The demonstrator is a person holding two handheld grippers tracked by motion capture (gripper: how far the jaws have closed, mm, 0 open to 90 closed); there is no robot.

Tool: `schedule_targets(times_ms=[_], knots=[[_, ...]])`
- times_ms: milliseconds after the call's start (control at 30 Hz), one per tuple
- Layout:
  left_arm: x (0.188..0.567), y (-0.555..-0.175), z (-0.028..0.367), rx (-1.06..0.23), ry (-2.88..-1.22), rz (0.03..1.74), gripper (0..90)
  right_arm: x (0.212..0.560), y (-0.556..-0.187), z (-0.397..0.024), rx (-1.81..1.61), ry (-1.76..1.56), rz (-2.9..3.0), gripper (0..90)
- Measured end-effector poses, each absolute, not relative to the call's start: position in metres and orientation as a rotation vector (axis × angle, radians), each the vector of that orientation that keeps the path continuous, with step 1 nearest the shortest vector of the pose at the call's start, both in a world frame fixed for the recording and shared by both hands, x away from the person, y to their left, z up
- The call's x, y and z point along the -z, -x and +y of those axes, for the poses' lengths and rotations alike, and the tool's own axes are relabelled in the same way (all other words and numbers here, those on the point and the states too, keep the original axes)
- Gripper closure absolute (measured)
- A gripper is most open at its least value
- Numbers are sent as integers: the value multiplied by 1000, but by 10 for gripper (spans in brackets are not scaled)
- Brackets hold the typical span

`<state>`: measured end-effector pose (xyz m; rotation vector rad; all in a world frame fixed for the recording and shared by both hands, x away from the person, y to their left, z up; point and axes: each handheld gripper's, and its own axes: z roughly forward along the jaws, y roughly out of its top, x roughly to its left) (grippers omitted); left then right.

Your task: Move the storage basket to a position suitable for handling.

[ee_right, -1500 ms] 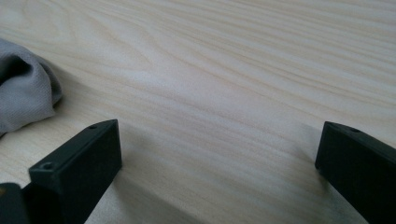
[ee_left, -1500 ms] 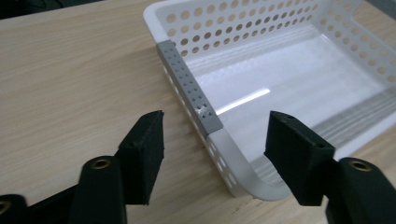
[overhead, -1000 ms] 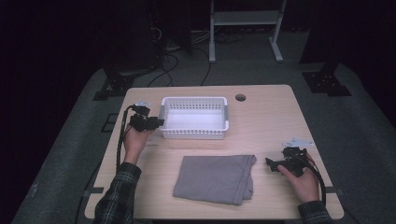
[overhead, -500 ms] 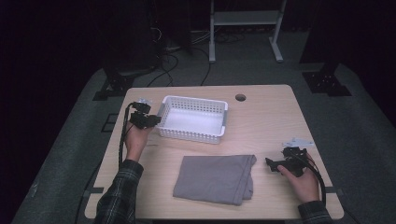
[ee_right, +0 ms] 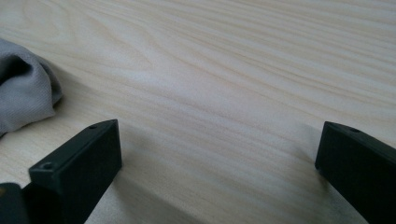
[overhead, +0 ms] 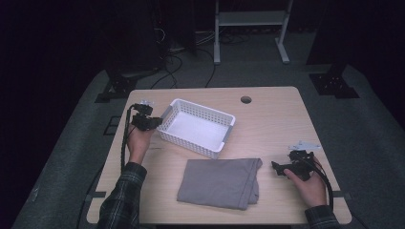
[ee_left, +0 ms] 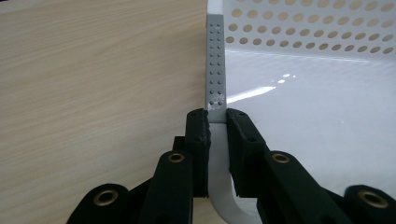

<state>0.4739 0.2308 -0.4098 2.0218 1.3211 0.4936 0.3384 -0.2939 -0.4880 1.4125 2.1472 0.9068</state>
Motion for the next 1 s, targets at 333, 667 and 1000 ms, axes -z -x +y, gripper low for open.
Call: schedule_targets(times_ms=[333, 667, 1000], knots=[[402, -468, 238, -478, -1980, 1274, 552, 488, -339, -294, -906, -1415, 2147, 0], [395, -442, 243, -447, -2003, 1188, 350, 488, -340, -294, -904, -1415, 2148, 0], [403, -405, 242, -454, -2045, 1130, 235, 481, -340, -292, -890, -1411, 2166, 185]])
